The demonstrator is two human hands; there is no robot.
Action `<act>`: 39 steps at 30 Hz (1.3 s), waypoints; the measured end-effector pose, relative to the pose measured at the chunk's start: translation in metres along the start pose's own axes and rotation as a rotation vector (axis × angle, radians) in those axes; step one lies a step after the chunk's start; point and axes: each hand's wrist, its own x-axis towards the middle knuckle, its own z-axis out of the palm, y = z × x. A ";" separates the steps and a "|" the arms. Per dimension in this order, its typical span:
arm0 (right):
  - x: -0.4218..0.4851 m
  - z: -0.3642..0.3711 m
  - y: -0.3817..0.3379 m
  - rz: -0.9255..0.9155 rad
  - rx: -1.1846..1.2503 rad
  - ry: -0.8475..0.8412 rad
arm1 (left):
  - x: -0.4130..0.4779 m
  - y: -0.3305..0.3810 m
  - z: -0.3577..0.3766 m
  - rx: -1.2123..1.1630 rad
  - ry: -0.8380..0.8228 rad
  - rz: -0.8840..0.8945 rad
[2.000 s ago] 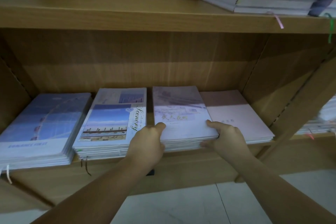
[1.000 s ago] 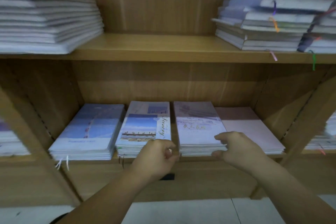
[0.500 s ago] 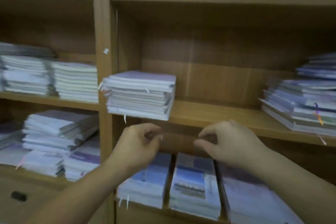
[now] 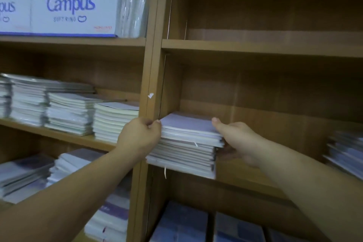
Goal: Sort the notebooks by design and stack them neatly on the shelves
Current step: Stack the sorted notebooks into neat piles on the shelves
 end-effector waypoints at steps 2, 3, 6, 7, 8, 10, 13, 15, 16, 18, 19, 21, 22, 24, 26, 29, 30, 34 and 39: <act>0.003 0.000 -0.001 -0.006 0.031 0.003 | -0.002 0.007 -0.003 0.052 0.008 0.019; 0.004 -0.001 -0.001 -0.011 0.028 0.011 | -0.005 0.011 -0.003 0.087 0.017 0.051; 0.006 -0.007 0.002 -0.026 -0.006 0.053 | -0.021 0.017 -0.003 0.156 0.058 0.185; 0.006 -0.011 0.004 -0.025 -0.008 0.065 | -0.025 0.017 -0.004 0.155 0.060 0.226; 0.007 -0.016 0.006 -0.018 -0.004 0.072 | -0.029 0.017 -0.006 0.151 0.058 0.266; 0.007 -0.026 0.009 -0.006 0.011 0.071 | -0.030 0.017 -0.009 0.061 0.074 0.258; 0.005 -0.035 0.012 -0.002 -0.002 0.047 | -0.028 0.017 -0.006 -0.051 0.052 0.089; 0.003 -0.035 0.012 -0.022 -0.041 0.039 | -0.031 0.019 0.000 -0.131 -0.044 -0.059; 0.002 -0.035 0.012 -0.035 -0.051 0.038 | -0.033 0.023 0.000 -0.241 -0.080 -0.144; -0.001 -0.037 0.012 -0.061 -0.061 0.030 | -0.034 0.032 -0.002 -0.477 -0.137 -0.304; -0.003 -0.039 0.012 -0.067 -0.073 0.024 | -0.034 0.037 -0.005 -0.564 -0.161 -0.364; -0.009 -0.043 0.013 -0.067 -0.110 0.021 | -0.033 0.045 -0.011 -0.671 -0.200 -0.441; -0.012 -0.047 0.014 -0.068 -0.138 0.023 | -0.035 0.049 -0.014 -0.691 -0.227 -0.455; -0.020 -0.058 0.017 -0.090 -0.183 0.022 | -0.043 0.053 -0.019 -0.675 -0.324 -0.451; -0.029 -0.071 0.021 -0.121 -0.169 0.002 | -0.052 0.056 -0.022 -0.633 -0.430 -0.436; -0.036 -0.081 0.031 -0.091 -0.107 -0.036 | -0.058 0.060 -0.015 -0.639 -0.417 -0.415; -0.036 -0.081 0.035 -0.063 -0.082 -0.041 | -0.060 0.062 -0.011 -0.624 -0.386 -0.412; -0.042 -0.084 0.043 0.023 0.061 -0.042 | -0.069 0.066 -0.002 -0.409 -0.297 -0.349; -0.053 -0.084 0.042 0.011 0.142 -0.050 | -0.071 0.062 -0.003 -0.360 -0.272 -0.314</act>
